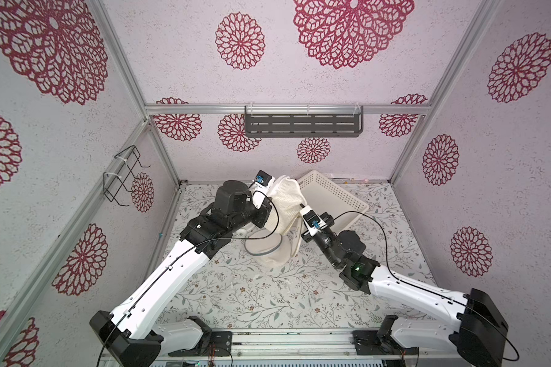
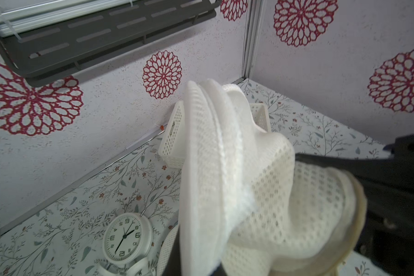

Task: Turn the laundry bag inside out
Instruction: Turn over the laundry bag.

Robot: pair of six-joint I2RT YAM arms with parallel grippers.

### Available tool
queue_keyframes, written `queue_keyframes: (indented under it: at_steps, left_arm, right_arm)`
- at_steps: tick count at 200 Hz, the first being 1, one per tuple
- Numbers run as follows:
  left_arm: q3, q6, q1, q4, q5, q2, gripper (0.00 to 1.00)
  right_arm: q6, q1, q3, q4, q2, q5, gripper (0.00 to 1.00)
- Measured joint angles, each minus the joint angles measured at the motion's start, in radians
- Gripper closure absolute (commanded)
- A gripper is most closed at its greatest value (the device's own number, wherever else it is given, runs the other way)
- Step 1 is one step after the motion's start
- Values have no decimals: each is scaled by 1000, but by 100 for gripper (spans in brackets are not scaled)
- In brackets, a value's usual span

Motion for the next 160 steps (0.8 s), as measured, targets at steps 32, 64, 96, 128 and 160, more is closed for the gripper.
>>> queue_keyframes:
  at_steps: [32, 64, 96, 128, 160]
  left_arm:
    - [8, 150, 0, -95, 40, 19, 100]
    - [8, 296, 0, -181, 145, 31, 100]
    - [8, 404, 0, -243, 244, 31, 100]
    - [8, 498, -2, -293, 350, 32, 100]
    - [7, 589, -8, -346, 420, 43, 100]
  right_arm:
    - [5, -81, 33, -183, -85, -143, 100]
    - [-22, -132, 93, -356, -113, -280, 93]
    - [-61, -151, 157, -501, -113, -402, 79]
    - [-75, -152, 235, -615, -87, -505, 81]
    - [-106, -154, 320, -735, -44, -558, 85]
